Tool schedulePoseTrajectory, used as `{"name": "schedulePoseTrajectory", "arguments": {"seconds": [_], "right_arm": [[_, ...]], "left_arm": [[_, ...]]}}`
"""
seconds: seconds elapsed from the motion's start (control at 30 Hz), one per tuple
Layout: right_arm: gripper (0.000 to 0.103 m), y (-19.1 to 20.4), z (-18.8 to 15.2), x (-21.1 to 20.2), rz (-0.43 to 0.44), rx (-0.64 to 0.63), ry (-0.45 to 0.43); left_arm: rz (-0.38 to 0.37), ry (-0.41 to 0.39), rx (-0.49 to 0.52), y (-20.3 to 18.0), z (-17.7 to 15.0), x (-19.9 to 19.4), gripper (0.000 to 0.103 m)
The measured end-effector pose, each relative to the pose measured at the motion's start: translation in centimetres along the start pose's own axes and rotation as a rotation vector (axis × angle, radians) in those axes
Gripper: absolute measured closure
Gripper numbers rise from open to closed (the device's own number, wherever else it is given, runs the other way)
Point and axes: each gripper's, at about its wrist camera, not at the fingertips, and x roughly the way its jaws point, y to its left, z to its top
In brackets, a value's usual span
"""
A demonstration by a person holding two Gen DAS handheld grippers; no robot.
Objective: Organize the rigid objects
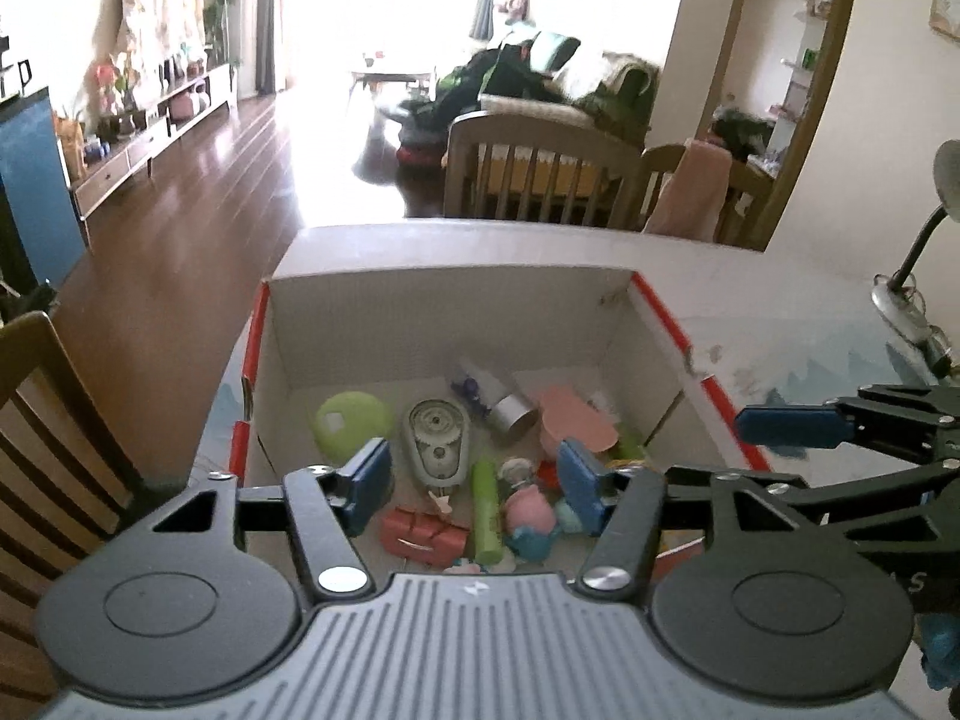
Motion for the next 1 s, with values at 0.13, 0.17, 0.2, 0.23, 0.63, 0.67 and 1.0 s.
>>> {"name": "schedulePoseTrajectory", "arguments": {"seconds": [0.13,0.17,0.2,0.23,0.63,0.67,1.0], "right_arm": [[0.037,0.2,-0.1,-1.2,0.006,-0.005,-0.029],[0.034,0.2,-0.1,-1.5,0.007,-0.003,-0.035],[0.033,0.1,-0.2,-1.8,0.011,0.0,-0.044],[0.032,0.1,-0.2,-2.0,0.013,0.003,-0.048],[0.013,-0.6,-1.2,-4.4,0.023,0.019,-0.12],[0.012,-0.7,-1.4,-4.6,0.022,0.021,-0.123],[0.009,-1.5,-2.2,-5.9,0.036,0.024,-0.147]], "left_arm": [[-0.007,-0.022,-0.002,0.0,-0.2,-1.8,0.037],[-0.009,-0.025,-0.003,-0.1,-0.2,-2.1,0.036],[-0.008,-0.027,-0.006,-0.2,-0.2,-2.3,0.036],[-0.009,-0.028,-0.008,-0.3,-0.3,-2.4,0.036],[0.002,-0.046,-0.037,-1.7,-1.2,-4.3,0.018],[0.007,-0.049,-0.037,-1.8,-1.3,-4.4,0.018],[0.053,-0.078,-0.025,-2.9,-1.6,-5.7,0.0]]}}
